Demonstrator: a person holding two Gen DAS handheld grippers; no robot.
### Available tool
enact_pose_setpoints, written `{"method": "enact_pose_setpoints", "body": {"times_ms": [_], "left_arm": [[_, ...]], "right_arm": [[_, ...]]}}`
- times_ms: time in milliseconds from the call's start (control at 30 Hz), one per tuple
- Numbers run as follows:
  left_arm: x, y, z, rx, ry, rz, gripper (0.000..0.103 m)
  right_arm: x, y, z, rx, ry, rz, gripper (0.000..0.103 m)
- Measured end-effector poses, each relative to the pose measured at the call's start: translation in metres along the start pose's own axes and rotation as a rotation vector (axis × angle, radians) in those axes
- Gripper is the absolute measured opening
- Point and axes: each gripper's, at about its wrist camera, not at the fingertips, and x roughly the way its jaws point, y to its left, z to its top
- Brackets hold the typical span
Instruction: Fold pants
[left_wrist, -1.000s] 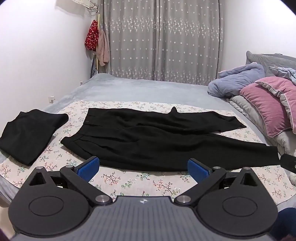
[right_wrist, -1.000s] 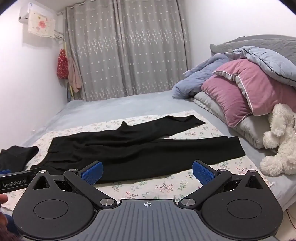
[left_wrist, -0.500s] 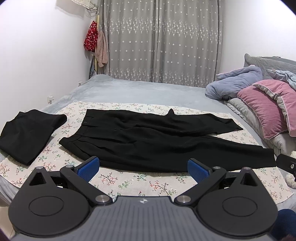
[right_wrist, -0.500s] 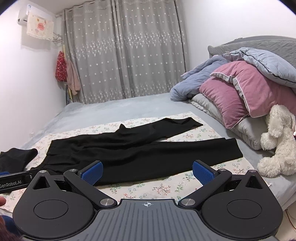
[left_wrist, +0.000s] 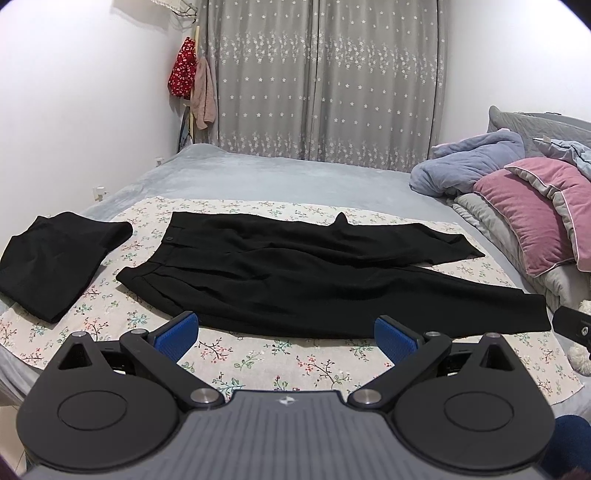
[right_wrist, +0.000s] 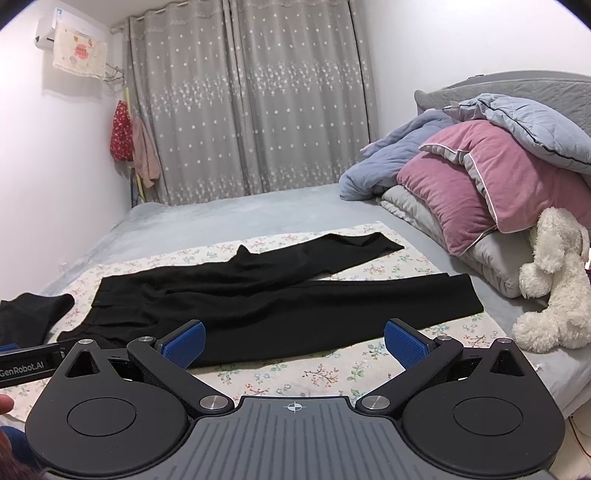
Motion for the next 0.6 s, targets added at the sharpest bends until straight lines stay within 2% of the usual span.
{"method": "enact_pose_setpoints", "body": {"times_ms": [600], "left_arm": [[0.0027,0.0014,-0.0024,0.002,0.01,-0.001,0.095]], "right_arm": [[0.001,0.001,-0.0044,-0.005,0.01,-0.019,0.103]]}}
